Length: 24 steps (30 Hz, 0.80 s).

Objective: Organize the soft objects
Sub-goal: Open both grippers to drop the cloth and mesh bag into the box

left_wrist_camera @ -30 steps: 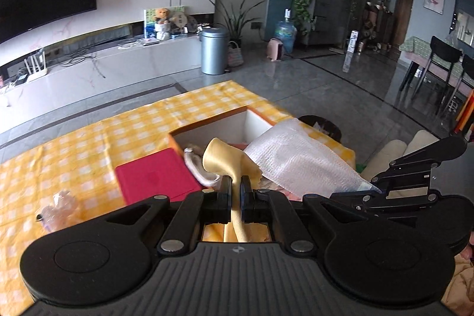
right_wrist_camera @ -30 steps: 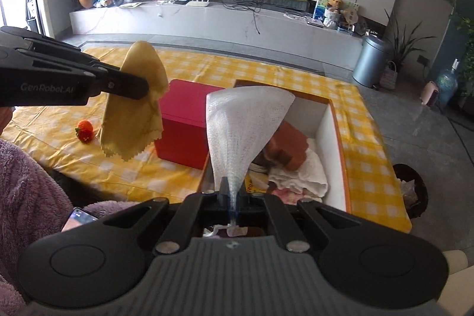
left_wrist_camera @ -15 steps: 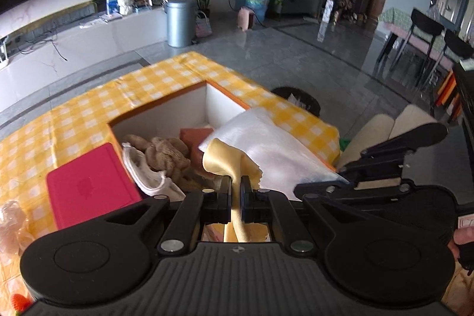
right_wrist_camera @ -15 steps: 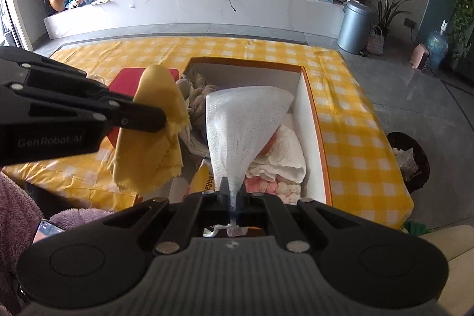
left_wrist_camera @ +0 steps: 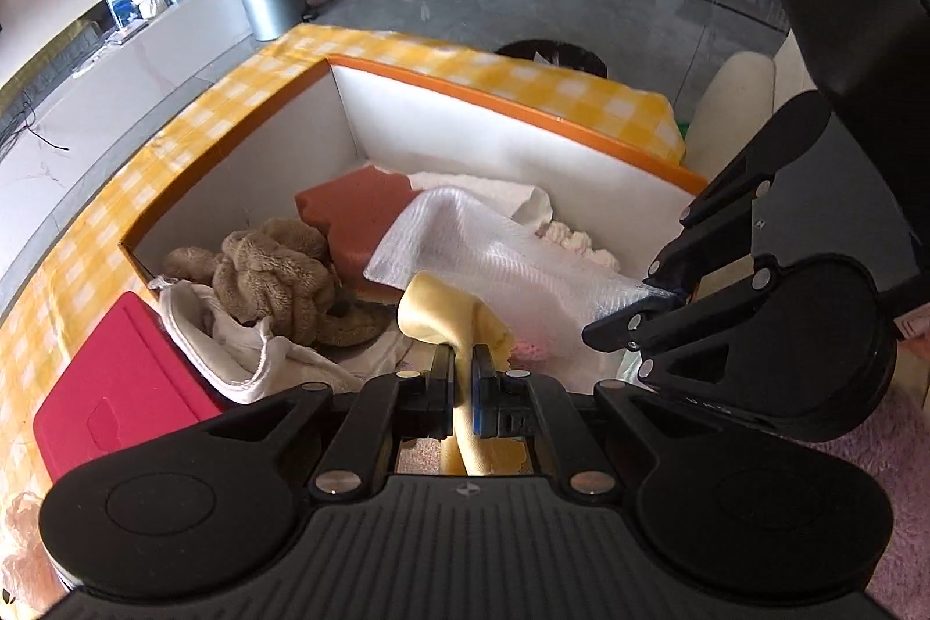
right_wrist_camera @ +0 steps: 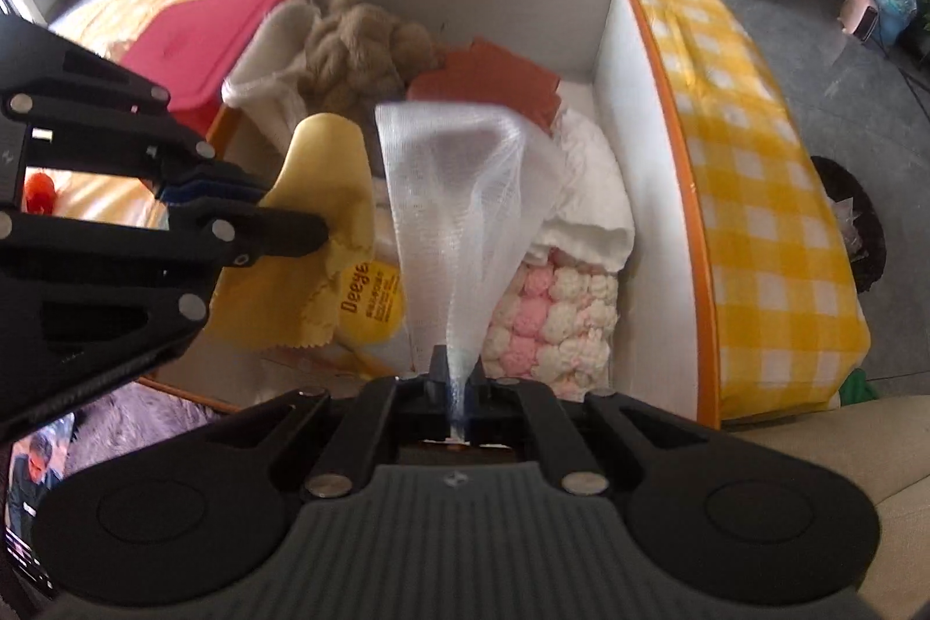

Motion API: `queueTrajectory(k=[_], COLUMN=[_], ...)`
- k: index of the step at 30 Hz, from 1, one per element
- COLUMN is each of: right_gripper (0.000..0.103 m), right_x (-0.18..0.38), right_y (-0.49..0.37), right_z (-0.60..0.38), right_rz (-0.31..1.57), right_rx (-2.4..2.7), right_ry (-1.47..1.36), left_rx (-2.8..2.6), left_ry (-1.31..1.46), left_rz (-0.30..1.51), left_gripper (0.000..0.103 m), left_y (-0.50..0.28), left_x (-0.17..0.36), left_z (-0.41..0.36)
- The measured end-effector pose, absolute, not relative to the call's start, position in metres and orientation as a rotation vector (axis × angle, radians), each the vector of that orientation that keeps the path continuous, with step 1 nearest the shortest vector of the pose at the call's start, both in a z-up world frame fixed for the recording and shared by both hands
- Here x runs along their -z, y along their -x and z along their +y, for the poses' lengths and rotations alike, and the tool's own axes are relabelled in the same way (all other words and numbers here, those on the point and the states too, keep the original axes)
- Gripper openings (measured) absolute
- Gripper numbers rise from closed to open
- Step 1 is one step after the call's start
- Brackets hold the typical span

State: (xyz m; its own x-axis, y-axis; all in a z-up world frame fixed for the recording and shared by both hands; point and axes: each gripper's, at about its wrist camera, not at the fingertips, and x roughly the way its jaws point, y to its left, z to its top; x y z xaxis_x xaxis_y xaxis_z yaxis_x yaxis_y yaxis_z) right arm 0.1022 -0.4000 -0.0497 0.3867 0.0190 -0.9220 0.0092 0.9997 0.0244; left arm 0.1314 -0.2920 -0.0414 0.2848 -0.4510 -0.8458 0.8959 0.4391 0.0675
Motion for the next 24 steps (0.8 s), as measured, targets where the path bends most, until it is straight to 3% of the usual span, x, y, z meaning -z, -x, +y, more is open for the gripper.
queueTrajectory(k=[6, 10, 13, 16, 18, 20, 24], right_gripper=[0.003, 0.010, 0.034, 0.036, 0.043, 0.057, 0.058], right_x=[0.056, 0.056, 0.052, 0.045, 0.040, 0.034, 0.021], right_y=[-0.110, -0.110, -0.110, -0.106, -0.103, -0.100, -0.091], right_z=[-0.403, -0.406, -0.408, -0.409, -0.409, -0.409, -0.410], right_rz=[1.212, 1.226, 1.222, 1.215, 1.205, 1.186, 1.148], right_rx=[-0.003, 0.020, 0.045, 0.061, 0.076, 0.097, 0.125], right_ry=[-0.038, -0.056, -0.074, -0.075, -0.079, -0.103, -0.136], left_rx=[0.985, 0.996, 0.997, 0.993, 0.996, 0.999, 0.991], left_ry=[-0.608, -0.587, -0.568, -0.549, -0.543, -0.540, -0.533], left_rz=[0.904, 0.922, 0.910, 0.898, 0.885, 0.869, 0.834], left_gripper=[0.007, 0.019, 0.030, 0.038, 0.044, 0.050, 0.052], left_y=[-0.137, -0.137, -0.135, -0.134, -0.132, -0.128, -0.121], left_x=[0.050, 0.046, 0.040, 0.031, 0.024, 0.017, 0.002], left_z=[-0.294, -0.293, -0.290, -0.286, -0.283, -0.278, -0.270])
